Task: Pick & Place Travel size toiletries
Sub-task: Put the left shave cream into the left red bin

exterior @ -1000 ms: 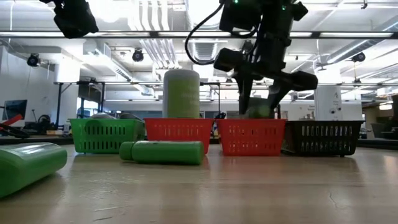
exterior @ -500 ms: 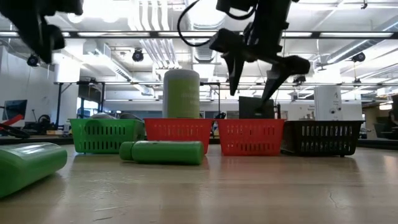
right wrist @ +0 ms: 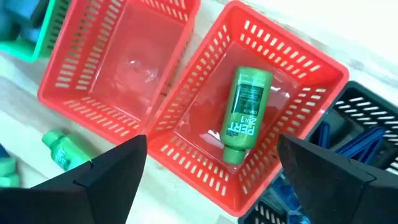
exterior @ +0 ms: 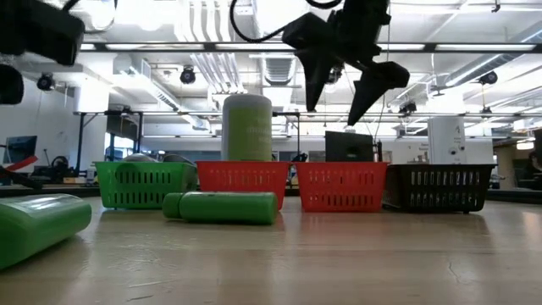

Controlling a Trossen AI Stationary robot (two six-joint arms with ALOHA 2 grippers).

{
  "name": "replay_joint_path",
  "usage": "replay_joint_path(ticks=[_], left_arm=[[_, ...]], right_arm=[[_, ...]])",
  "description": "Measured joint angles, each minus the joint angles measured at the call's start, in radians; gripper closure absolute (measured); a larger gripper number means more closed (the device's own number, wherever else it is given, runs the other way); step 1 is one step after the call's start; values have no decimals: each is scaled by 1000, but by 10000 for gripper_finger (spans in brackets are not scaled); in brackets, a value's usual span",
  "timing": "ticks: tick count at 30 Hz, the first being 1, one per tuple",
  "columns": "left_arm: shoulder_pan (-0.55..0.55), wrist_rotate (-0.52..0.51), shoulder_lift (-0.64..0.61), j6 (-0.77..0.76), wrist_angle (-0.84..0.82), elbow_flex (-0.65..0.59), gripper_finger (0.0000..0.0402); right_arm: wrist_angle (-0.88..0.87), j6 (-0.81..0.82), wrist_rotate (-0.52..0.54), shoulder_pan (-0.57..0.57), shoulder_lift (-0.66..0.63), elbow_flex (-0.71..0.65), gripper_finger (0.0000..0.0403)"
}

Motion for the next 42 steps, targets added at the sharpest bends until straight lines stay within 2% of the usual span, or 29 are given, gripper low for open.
replay_joint_path(ticks=[4, 7, 15, 22, 29, 42], left_arm=[[0, 84, 120, -68, -16, 13, 95], [-4, 142, 199, -132, -11, 29, 79], [-6, 145, 348, -156, 58, 71, 78], [-6, 169, 433, -151, 80, 75, 89], [-6, 170, 438, -143, 64, 79, 143], [-5, 168, 440, -61, 33, 117, 300]], right_arm=[[-24, -65, 1, 11, 0, 16, 45], [-59, -95, 1, 20, -5, 18, 50], [-145, -134, 24, 43, -6, 25, 67], [-150, -150, 27, 53, -20, 25, 80], [-158, -150, 36, 53, -44, 25, 95], [-176, -153, 54, 52, -91, 24, 125]])
